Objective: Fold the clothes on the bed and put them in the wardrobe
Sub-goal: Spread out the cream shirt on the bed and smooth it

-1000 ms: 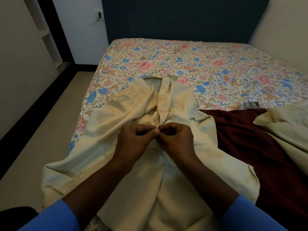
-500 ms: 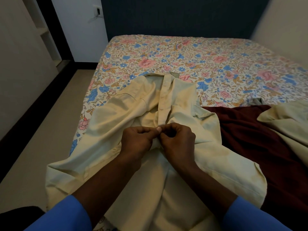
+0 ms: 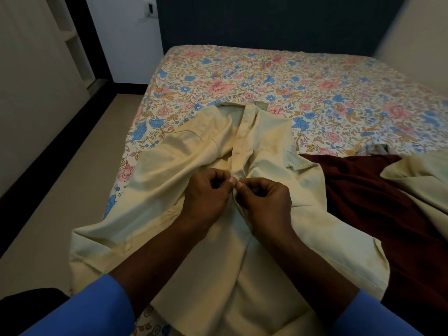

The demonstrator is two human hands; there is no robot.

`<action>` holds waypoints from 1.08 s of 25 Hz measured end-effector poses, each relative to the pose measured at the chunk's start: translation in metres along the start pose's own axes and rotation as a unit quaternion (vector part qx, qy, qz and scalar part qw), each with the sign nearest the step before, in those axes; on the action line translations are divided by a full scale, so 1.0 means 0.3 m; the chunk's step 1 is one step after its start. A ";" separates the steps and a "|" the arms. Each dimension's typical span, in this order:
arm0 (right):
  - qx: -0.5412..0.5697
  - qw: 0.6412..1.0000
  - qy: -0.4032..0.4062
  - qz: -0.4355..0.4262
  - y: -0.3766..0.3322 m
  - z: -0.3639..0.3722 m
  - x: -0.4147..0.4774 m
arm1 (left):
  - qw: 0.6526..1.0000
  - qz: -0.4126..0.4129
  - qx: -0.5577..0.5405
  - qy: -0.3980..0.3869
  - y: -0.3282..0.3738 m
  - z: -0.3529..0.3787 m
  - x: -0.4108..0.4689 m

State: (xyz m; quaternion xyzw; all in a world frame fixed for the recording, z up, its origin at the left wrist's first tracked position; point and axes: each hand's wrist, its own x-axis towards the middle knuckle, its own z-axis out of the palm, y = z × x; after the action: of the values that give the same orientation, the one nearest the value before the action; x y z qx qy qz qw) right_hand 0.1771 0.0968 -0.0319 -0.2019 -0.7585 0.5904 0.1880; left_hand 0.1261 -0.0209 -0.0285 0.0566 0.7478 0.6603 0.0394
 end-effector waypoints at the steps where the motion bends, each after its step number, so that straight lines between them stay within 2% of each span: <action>1: -0.011 1.000 0.002 -0.005 -0.004 -0.004 -0.002 | 0.999 0.022 0.024 0.010 0.005 -0.002 -0.001; 5: -0.076 0.996 -0.007 -0.046 -0.018 -0.019 0.002 | 0.990 0.090 0.098 0.035 0.022 -0.007 -0.009; 10: -0.151 0.982 -0.010 -0.114 -0.024 -0.028 0.023 | 0.995 0.097 0.027 -0.012 0.025 -0.026 0.003; 14: -0.073 0.992 -0.043 -0.094 -0.008 -0.026 0.042 | 0.993 0.092 -0.020 -0.067 0.048 -0.044 0.016; 16: 0.024 0.996 -0.074 -0.047 0.003 -0.036 0.058 | 0.986 0.052 -0.101 -0.126 0.058 -0.062 0.021; 18: 0.135 0.983 -0.121 0.009 -0.001 -0.047 0.079 | 0.974 0.024 -0.148 -0.168 0.066 -0.066 0.015; 20: 0.186 0.971 -0.145 0.043 -0.024 -0.054 0.087 | 0.982 0.032 -0.129 -0.133 0.062 -0.057 0.016; 22: 0.184 0.971 -0.144 0.055 -0.038 -0.047 0.081 | 0.990 0.063 -0.088 -0.087 0.050 -0.058 0.022; 25: 0.119 0.982 -0.136 0.058 -0.053 -0.048 0.080 | 0.983 0.131 -0.025 -0.123 0.049 -0.067 0.022; 27: 0.128 0.980 -0.128 0.079 -0.060 -0.047 0.110 | 0.980 0.116 0.018 -0.163 0.048 -0.071 0.018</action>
State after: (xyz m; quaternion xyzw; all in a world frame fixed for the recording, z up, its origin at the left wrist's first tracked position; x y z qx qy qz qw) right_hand 0.1550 0.1218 -0.0095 -0.1579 -0.6763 0.7164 0.0665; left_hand 0.1184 -0.0393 -0.0115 0.2501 0.7315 0.6289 0.0829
